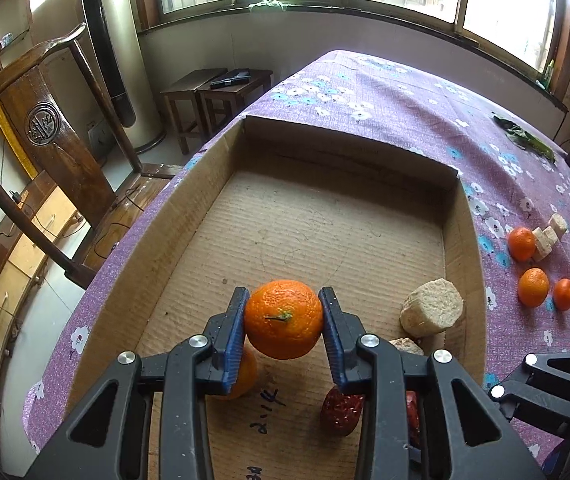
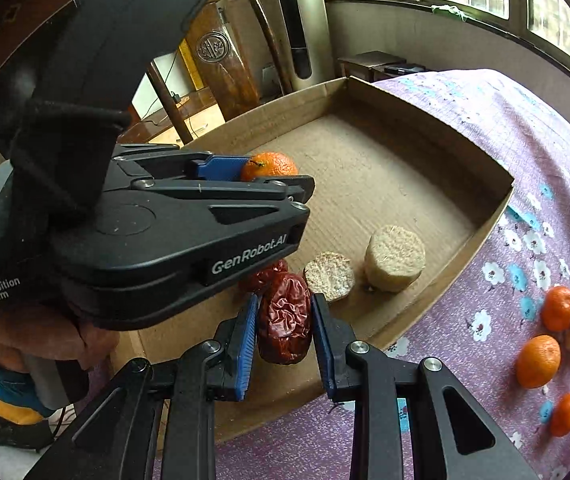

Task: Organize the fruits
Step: 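Carry the orange and date into the tray and open both tools, then move the left tool back to a mandarin orange on the cloth and grasp it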

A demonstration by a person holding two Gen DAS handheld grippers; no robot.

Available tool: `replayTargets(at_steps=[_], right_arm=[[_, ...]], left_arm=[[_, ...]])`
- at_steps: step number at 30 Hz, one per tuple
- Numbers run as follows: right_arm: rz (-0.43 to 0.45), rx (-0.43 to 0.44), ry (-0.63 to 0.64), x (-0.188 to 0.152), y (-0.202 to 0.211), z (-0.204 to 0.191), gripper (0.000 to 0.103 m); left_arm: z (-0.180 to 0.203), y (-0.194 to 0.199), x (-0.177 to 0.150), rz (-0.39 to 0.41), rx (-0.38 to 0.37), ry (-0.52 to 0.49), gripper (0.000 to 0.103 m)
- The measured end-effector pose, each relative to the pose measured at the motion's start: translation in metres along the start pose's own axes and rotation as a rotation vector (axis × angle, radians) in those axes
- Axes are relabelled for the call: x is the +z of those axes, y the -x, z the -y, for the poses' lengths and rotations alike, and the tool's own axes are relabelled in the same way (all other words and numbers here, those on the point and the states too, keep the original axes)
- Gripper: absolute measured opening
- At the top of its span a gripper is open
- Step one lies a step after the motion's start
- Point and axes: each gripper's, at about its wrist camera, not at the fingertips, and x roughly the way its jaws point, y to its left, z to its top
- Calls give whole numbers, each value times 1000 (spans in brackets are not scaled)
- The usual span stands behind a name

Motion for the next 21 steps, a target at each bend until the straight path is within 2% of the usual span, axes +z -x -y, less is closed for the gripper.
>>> replayTargets(at_steps=[2,3,4,6,9,10,12,16,21], right_arm=[[1,3,-12,-1,-1,1,32],[4,3,-25,-2,1,2,41],[9,5,-31,-3,3,3,46],[29,16,-46,-5,12,5,49],[57,-3,-55,-10,26,7,51],[69,-3,-60,-13,32,8,52],[96,-25,-73,-21,47,11,59],[148,-67,-113,-41,75,21,78],[193,-153,-208,-79,110,47,85]], left_arm=[[-1,-1,0,-6,1,2,35],[-1,0,0,-8,-2,4,36],[-2,1,-1,-5,-1,4,43],[-3,8,-2,22,10,8,57],[-1,20,-6,49,8,18,63],[1,24,-8,60,12,21,69],[6,35,-13,93,25,25,74],[21,52,-21,144,28,26,81],[50,65,-31,176,-4,6,85]])
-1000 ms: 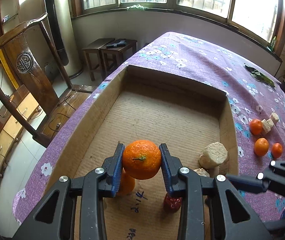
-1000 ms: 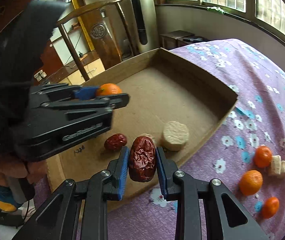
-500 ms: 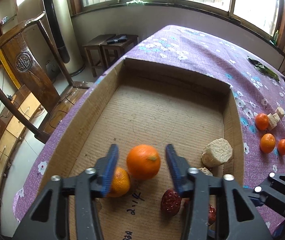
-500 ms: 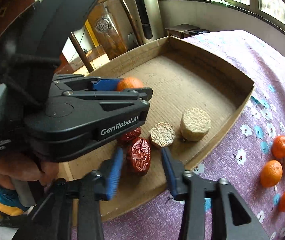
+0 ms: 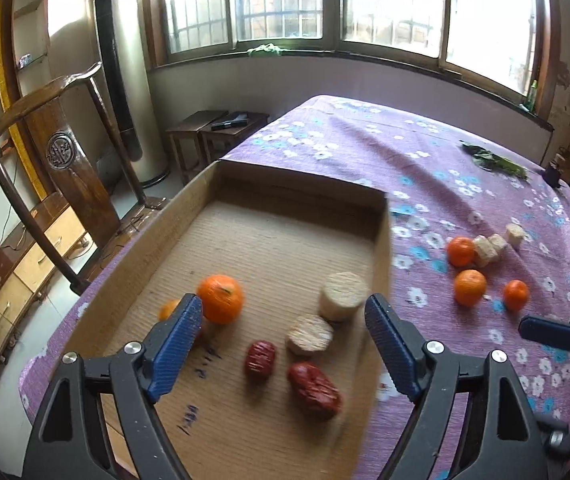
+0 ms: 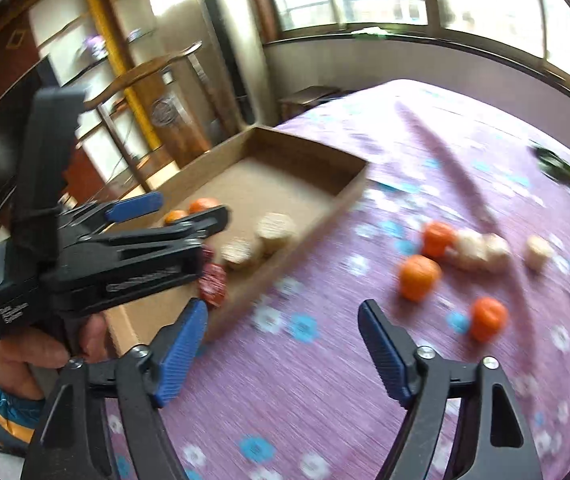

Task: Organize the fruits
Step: 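Move the left tool back to a mandarin orange on the cloth and grasp it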

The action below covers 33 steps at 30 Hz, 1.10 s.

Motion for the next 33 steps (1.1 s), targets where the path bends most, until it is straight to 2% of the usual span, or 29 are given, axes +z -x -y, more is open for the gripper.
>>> replayTargets(at_steps=[7,13,18,22,25,27,30,33], right_arm=[[14,-118,-102,-19,28,57,87],[41,-173,-138,-28,44,93,86],[81,-204,-183,-34,50,111,86],[67,-212,-232,-38,45,124,86],[52,-250,-276,-40,42,133,86],[65,-237,-303,-40,46,136,86],[86,-262,-279,-38,52,132,92],[82,-268,-255,-40,53,130,92]], left_arm=[[43,11,-11,16,-61,-22,89],[75,9,-18,1,-94,-73,89],[96,7,-23,-21,-112,-116,89],[114,0,-19,-39,-114,-130,89],[123,-2,-17,-41,-113,-130,89],[127,-7,-16,-57,-115,-125,89],[129,-10,-15,-68,-123,-114,89],[131,-12,-14,-66,-136,-115,89]])
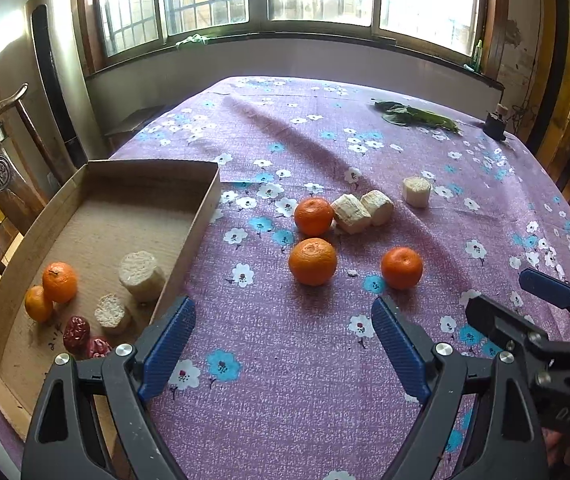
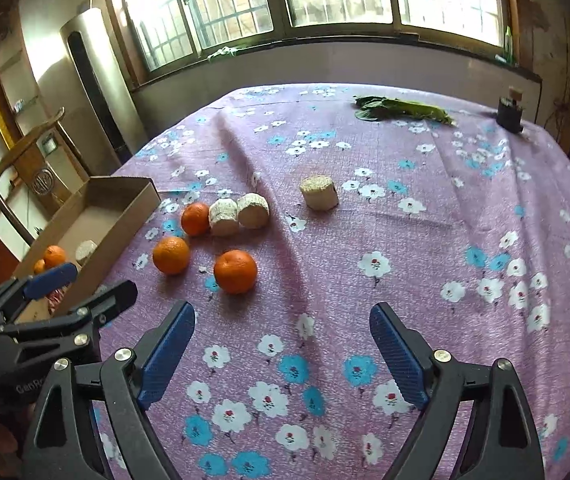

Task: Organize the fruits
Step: 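Move the left tool back to a mandarin orange on the cloth and grasp it, then carry the orange into the tray with the left tool while the right tool grasps another orange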

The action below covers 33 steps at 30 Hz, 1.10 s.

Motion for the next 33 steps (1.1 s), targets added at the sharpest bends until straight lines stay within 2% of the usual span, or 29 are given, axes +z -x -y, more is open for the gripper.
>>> replayTargets(at_steps=[5,10,18,20,21,22,23,25,28,33], right_arm=[[11,-28,30,0,3,-2,92],[5,-36,45,-2,3,-1,92],[-6,-1,42,-2,-5,-1,92],[-32,-16,66,0,-10,-4,92],[-47,-22,83,2,-14,-7,92],[-52,-28,99,4,-16,-9,92],[-53,-34,108,5,-18,-11,92],[-57,-30,131,12,-24,-16,88],[-79,-9,180,19,-37,-27,72],[-124,7,222,27,-61,-37,65]], left_arm=[[6,-12,3,-15,-14,-57,89],[6,-31,10,-52,-71,-49,89],[5,-58,25,-82,-64,-73,89],[1,-63,26,-90,-71,-59,74],[-2,-67,26,-102,-82,-48,54],[-3,-69,26,-116,-111,-38,41],[-4,-69,25,-123,-131,-34,36],[-1,-68,25,-118,-127,-48,33],[-4,-66,23,-116,-138,-40,32],[-11,-44,22,-85,-152,-34,32]])
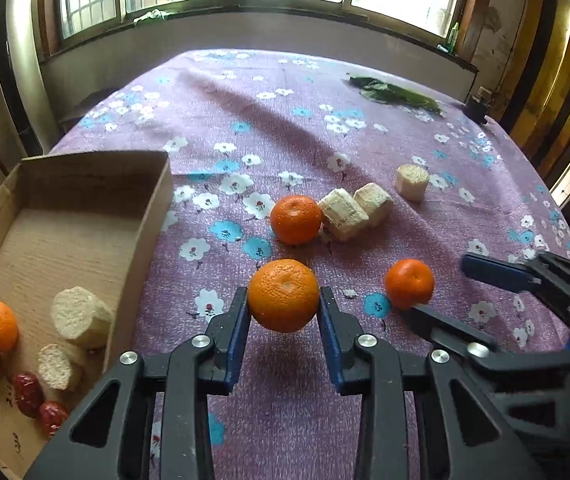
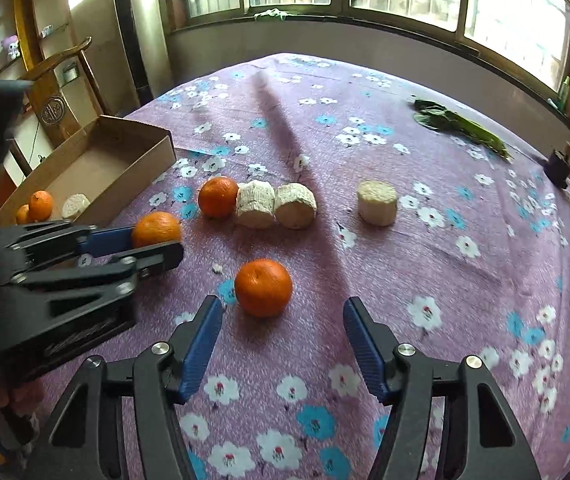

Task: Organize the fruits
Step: 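Carry the orange into the tray with the left tool while the right tool grasps another orange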

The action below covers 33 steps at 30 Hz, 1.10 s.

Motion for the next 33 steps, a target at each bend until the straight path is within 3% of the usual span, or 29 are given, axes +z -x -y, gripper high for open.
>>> replayTargets(at_steps=[3,9,15,22,33], right_arm=[[-54,24,20,2,-18,-4,36],[-28,36,-10,-3,-4,5,36],[30,111,-45,-6,27,-1,36],[71,186,9,4,40,-42,36],[56,238,118,29,25,-104,36]], left_arm=[[-3,13,-1,18,8,4,32],[-11,30,-7,40,32,16,32],[-19,50,-14,77,69,10,32],[-43,69,-22,104,133,22,32],[-95,87,-35,117,204,79,32]])
